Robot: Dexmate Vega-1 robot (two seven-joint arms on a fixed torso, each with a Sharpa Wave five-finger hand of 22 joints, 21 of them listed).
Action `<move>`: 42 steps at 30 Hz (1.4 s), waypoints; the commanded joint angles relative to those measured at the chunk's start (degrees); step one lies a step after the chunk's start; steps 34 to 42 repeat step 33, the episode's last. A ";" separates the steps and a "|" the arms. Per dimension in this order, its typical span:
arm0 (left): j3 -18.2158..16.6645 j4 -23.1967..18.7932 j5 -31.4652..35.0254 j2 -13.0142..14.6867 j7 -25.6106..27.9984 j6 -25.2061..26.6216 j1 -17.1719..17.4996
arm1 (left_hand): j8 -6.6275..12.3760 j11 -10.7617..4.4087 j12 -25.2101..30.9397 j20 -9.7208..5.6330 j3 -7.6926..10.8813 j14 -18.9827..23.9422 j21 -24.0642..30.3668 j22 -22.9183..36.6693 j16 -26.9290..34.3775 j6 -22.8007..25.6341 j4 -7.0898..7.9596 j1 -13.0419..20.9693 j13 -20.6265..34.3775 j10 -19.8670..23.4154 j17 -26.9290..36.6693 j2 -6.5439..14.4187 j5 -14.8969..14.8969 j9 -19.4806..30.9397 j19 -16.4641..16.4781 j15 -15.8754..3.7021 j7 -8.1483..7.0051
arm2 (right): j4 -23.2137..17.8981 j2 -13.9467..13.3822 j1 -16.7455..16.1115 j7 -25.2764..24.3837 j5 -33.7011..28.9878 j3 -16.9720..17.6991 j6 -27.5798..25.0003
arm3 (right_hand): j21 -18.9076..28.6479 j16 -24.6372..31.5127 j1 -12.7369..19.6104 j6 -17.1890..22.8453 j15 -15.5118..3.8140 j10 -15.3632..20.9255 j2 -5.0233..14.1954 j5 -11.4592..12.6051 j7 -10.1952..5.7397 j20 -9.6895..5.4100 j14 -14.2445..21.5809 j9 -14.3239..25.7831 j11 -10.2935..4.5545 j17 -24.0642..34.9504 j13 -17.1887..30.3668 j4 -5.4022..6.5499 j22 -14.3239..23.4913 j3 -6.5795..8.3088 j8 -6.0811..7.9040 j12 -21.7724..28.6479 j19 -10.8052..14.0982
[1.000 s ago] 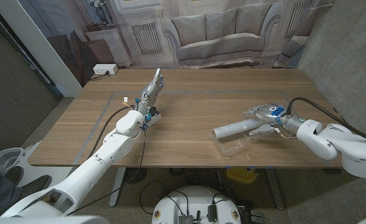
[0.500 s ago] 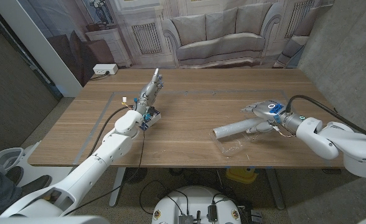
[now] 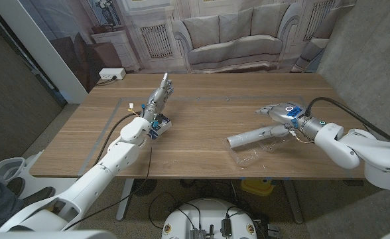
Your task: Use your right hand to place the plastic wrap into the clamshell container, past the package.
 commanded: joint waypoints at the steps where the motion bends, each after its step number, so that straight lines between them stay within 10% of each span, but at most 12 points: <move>1: -0.52 0.40 -0.41 0.99 -1.00 -0.11 -0.22 | -0.35 -0.24 -0.01 0.29 -0.30 -0.36 0.08 0.31 -0.13 0.65 -0.14 0.28 0.21 0.20 0.16 0.21 -0.12 0.18 0.05 0.07 -0.03 | -0.25 2.28 0.57 -3.34 1.64 0.16 -1.60 | -0.06 0.28 -0.55 0.41 -3.55 0.75 -0.07 0.69 0.20 -1.86 0.61 0.11 0.04 0.05 0.14 0.12 0.10 -0.52 0.42 0.26 0.66; 42: -3.35 -5.23 -1.89 4.86 0.65 0.70 5.06 | -0.37 -0.28 -0.02 0.34 -0.29 -0.43 0.07 0.31 -0.14 0.64 -0.15 0.33 0.21 0.18 0.16 0.24 -0.17 0.19 -0.02 0.15 -0.03 | 1.09 9.62 1.99 -4.36 -1.84 2.20 0.88 | -0.24 0.53 -1.95 1.69 -3.66 1.98 -0.04 1.81 0.33 -1.85 1.83 0.05 -0.12 -0.01 0.10 0.86 0.10 -1.47 0.98 0.85 1.77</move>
